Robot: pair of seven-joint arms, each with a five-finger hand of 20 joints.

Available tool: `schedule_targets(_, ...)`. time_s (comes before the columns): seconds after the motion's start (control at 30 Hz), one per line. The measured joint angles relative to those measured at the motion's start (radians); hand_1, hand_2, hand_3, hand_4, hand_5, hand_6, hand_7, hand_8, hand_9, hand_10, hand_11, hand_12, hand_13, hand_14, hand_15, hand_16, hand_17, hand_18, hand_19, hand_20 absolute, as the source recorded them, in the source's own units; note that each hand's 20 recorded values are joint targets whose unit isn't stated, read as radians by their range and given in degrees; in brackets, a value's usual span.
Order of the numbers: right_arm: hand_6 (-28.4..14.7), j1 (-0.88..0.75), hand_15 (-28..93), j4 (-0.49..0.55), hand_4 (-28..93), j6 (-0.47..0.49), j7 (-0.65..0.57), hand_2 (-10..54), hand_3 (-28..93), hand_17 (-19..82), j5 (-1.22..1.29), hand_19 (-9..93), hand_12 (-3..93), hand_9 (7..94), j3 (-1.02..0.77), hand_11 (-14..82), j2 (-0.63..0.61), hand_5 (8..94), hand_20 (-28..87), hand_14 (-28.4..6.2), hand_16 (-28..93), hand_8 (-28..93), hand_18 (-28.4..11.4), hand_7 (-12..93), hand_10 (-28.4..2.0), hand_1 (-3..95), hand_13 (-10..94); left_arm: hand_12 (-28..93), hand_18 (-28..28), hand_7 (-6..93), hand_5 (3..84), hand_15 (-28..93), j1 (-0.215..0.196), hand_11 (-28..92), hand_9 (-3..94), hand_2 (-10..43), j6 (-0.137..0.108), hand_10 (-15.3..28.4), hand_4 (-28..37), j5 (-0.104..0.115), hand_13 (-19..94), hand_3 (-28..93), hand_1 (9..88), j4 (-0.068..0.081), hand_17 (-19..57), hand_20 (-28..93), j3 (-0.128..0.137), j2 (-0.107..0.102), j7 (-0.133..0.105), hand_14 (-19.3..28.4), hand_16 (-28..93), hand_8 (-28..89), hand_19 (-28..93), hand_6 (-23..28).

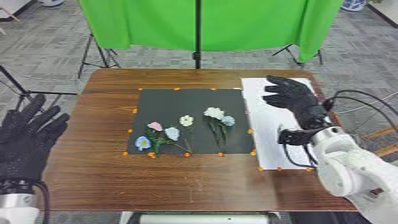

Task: Arrange flowers

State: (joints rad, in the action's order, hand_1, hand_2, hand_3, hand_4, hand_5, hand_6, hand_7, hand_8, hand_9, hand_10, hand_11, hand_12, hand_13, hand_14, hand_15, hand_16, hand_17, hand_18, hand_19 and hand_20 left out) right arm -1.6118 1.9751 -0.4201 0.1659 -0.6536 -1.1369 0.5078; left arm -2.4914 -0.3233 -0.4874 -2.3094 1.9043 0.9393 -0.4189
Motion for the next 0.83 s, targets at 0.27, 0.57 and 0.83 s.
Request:
schedule_targets(0.27, 1.3, -0.32, 26, 0.016, -28, 0.042, 0.004, 6.8, 84, 5, 0.184, 47, 14.1, 42.1, -0.364, 8.9, 0.01, 38.7, 19, -18.3, 17, -12, -20.4, 15, -14.2, 14.3, 35, 13, 25.3, 8.6, 31.5, 42, -0.023, 20, 27.3, 7.8, -0.001, 16.7, -28.3, -0.011, 20, 74, 15.7, -0.018, -11.4, 17, 0.028, 0.022, 0.024, 24.4, -3, -7, 51, 4.5)
schedule_targets(0.57, 1.7, -0.475, 27, 0.008, -28, 0.038, 0.091, 6.8, 84, 5, 0.191, 47, 14.3, 42.9, -0.555, 9.7, 0.004, 38.6, 20, -18.2, 17, -12, -20.3, 16, -14.1, 14.5, 36, 13, 26.1, 8.8, 30.8, 44, -0.026, 20, 27.0, 7.8, -0.02, 16.7, -28.3, -0.089, 20, 74, 15.7, -0.029, -10.8, 17, 0.033, 0.047, 0.063, 24.6, -5, -7, 52, 4.5)
schedule_targets(0.83, 1.8, -0.334, 27, -0.012, -28, 0.005, 0.06, 6.8, 84, 5, 0.187, 47, 14.2, 43.1, -0.418, 9.8, -0.002, 38.6, 20, -18.2, 16, -13, -20.2, 16, -14.0, 14.4, 36, 13, 27.9, 8.7, 30.3, 44, -0.023, 20, 27.4, 7.7, -0.02, 16.8, -28.3, -0.051, 22, 74, 15.8, -0.024, -7.3, 18, 0.02, 0.045, 0.038, 25.2, -6, -7, 55, 4.6)
